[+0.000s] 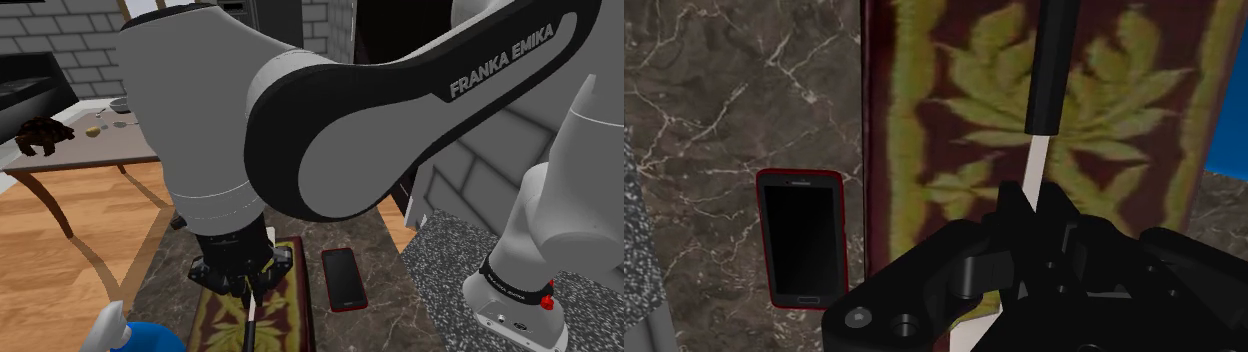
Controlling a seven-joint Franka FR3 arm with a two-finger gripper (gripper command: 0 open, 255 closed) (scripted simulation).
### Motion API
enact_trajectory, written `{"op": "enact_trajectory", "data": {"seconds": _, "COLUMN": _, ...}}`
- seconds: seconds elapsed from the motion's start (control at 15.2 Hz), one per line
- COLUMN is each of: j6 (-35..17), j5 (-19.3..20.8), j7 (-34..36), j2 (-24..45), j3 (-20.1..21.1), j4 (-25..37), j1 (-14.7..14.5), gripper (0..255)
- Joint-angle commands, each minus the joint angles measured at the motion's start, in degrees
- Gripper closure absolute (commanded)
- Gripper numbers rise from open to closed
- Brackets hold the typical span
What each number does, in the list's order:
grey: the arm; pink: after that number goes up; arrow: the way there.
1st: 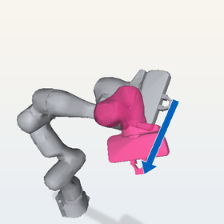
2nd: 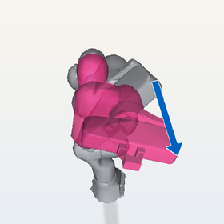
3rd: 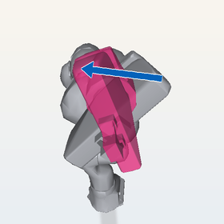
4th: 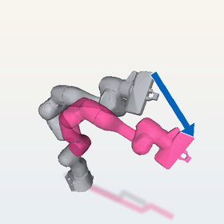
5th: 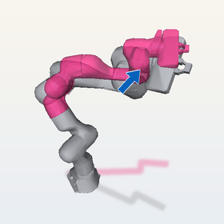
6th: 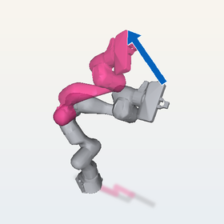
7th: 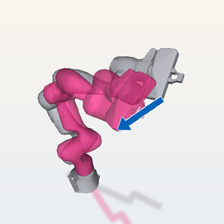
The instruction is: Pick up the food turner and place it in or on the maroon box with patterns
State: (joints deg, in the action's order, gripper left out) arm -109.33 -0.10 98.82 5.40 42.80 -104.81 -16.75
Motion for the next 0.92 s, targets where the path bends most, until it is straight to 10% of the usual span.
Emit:
{"op": "enact_trajectory", "data": {"seconds": 0.0, "j6": -0.1, "j5": 0.0, "j7": 0.0, "j2": 0.0, "j3": 0.0, "j4": 0.0, "j1": 0.0, "gripper": 255}}
{"op": "enact_trajectory", "data": {"seconds": 0.26, "j6": -0.1, "j5": 0.0, "j7": 0.0, "j2": 0.0, "j3": 0.0, "j4": 0.0, "j1": 0.0, "gripper": 255}}
{"op": "enact_trajectory", "data": {"seconds": 0.33, "j6": -0.1, "j5": 0.0, "j7": 0.0, "j2": 0.0, "j3": 0.0, "j4": 0.0, "j1": 0.0, "gripper": 0}}
{"op": "enact_trajectory", "data": {"seconds": 0.86, "j6": 5.6, "j5": -0.5, "j7": -0.3, "j2": -0.7, "j3": 0.0, "j4": 5.0, "j1": 0.2, "gripper": 0}}
